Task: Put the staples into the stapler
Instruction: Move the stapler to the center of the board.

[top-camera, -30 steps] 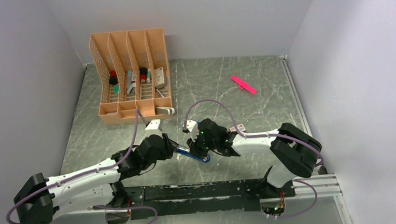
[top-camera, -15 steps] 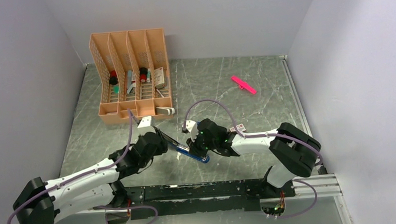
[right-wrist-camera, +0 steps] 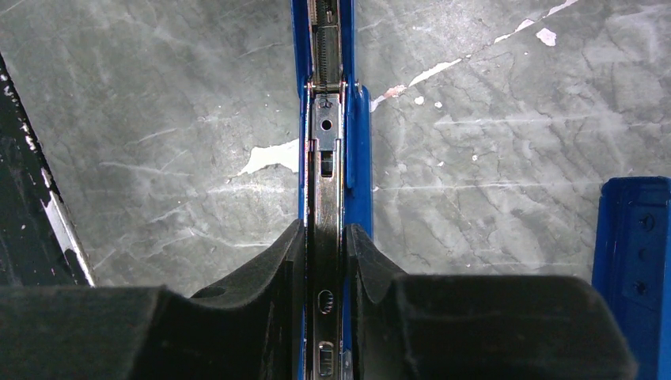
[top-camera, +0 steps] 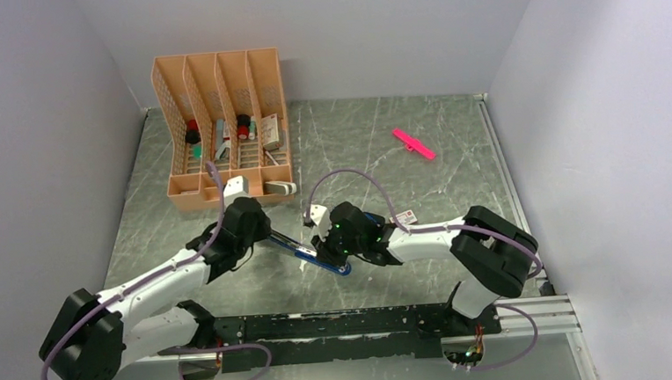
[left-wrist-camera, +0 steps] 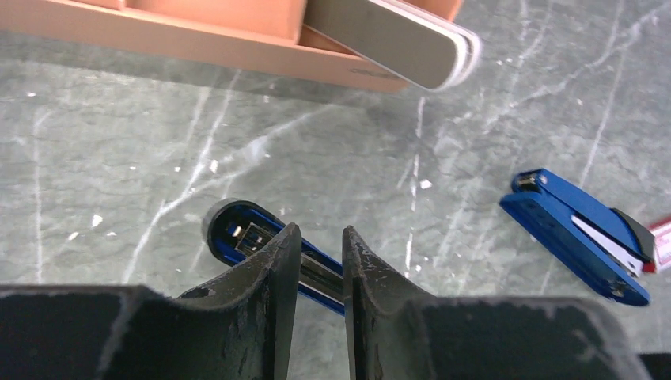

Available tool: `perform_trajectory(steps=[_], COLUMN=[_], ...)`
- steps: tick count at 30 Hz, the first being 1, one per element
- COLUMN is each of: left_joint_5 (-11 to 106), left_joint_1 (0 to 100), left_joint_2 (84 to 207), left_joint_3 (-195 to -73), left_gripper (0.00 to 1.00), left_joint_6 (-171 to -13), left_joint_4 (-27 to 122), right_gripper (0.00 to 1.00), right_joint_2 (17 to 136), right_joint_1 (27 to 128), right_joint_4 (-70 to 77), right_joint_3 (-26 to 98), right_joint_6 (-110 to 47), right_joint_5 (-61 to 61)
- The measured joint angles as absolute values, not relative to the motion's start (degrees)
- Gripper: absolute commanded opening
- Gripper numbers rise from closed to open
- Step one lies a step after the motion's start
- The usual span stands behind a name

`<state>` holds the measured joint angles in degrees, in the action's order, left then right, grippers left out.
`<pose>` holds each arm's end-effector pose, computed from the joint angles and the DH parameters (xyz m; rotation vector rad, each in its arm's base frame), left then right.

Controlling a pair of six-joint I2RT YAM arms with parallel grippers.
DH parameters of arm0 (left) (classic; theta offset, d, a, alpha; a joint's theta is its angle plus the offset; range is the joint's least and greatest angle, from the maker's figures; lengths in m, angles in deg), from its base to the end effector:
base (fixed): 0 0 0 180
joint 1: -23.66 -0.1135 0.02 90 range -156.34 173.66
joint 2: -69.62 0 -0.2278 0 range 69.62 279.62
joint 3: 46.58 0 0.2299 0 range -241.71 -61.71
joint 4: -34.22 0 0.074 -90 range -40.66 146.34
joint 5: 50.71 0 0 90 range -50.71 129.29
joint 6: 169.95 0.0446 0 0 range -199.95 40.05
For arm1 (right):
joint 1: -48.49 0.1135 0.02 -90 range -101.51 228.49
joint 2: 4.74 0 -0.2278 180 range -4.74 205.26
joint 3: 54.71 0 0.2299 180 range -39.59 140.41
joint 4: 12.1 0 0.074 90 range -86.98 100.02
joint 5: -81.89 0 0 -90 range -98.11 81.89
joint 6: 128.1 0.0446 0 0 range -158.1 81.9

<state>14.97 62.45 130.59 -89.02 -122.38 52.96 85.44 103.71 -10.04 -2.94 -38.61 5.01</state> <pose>0.1819 -0.1227 0.1702 -0.2996 2.1549 -0.3440 0.1572 0.2441 0.1222 -1.2182 2.0353 0.7441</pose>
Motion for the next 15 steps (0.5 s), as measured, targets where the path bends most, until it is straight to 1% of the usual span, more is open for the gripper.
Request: perform_trajectory(steps=[7, 13, 15], left_joint_5=[16.02, 17.2, 18.06], left_joint_1=[58.21, 55.89, 54.84], left_joint_2=[131.55, 132.4, 132.66], left_joint_3=[-88.21, -88.16, -87.79], left_gripper=[0.32, 0.36, 0.36], left_joint_6=[-121.73, -120.85, -120.61], left_joint_4=[52.89, 52.48, 51.74], right_gripper=[0.07, 0.06, 0.06], right_joint_2=[85.92, 88.19, 89.26], right_joint_1=[103.76, 103.86, 103.93], right_joint_4=[-10.89, -11.92, -11.83], right_joint_3=[-2.92, -0.91, 0.31], right_joint_6=[-38.61, -38.68, -38.96], right_joint_5=[5.01, 5.17, 5.17])
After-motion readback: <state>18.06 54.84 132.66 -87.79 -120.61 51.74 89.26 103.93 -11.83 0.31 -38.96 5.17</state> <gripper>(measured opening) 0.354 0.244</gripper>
